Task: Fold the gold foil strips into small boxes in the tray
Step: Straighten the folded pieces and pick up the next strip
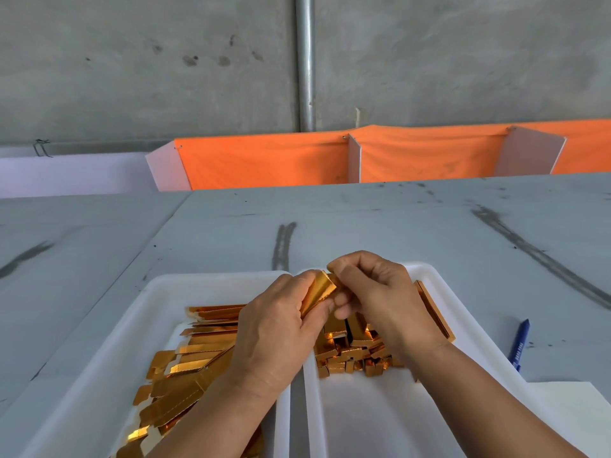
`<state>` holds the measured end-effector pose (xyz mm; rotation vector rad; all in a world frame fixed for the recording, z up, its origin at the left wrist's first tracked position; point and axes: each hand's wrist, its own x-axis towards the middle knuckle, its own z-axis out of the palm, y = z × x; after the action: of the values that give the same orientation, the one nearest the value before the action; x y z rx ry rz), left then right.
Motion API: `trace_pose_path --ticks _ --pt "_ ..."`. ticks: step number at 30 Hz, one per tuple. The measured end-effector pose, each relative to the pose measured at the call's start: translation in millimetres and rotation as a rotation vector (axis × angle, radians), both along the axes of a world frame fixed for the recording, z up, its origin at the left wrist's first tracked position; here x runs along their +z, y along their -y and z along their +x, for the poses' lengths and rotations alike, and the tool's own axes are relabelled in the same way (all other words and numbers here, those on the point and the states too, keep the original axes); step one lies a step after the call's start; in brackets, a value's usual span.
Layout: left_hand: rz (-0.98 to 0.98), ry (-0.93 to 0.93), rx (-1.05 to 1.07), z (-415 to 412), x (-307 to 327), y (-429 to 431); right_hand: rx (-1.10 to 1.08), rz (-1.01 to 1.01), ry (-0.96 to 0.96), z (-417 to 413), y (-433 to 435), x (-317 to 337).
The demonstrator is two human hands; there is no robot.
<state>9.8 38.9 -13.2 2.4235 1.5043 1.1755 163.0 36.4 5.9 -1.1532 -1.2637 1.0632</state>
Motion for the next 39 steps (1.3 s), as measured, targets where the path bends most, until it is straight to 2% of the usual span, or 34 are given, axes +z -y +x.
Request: trace_pose_path --ticks 2,6,8,13,17,21,26,30,35,37,39 --pt "-0.028 0.056 0.01 -1 -2 -2 0.03 0.001 0.0 -1 0 1" --pt "-0.075 0.076 0.048 -3 -6 -6 0.046 0.025 0.152 -5 1 -1" --pt "-0.1 0.101 0.017 -2 -6 -5 0.032 0.037 0.147 -5 1 -1" --pt "-0.301 0.422 -0.16 -1 -1 -3 -0.026 0.128 0.164 -1 0 2" --pt "-0.379 0.589 -0.134 -4 1 -6 0.006 0.152 0.238 -3 1 2" --pt "-0.41 0.646 -0.114 -5 1 -8 0.023 0.125 0.243 -4 2 2" --pt "-0.447 0.767 -0.048 -4 1 -11 0.045 -0.002 0.121 -3 0 4" --pt "-0.508 0.926 -0.022 -6 1 -14 0.176 -0.102 0.181 -6 0 1" --pt "-0.541 1.011 -0.082 -5 1 -14 0.173 -0.091 0.185 -6 -2 -2" --pt "-0.541 1.073 -0.124 -6 2 -14 0.151 -0.083 0.231 -6 -2 -4" --pt "-0.531 1.149 -0.156 -6 3 -15 0.095 -0.034 0.393 -8 -1 -6"
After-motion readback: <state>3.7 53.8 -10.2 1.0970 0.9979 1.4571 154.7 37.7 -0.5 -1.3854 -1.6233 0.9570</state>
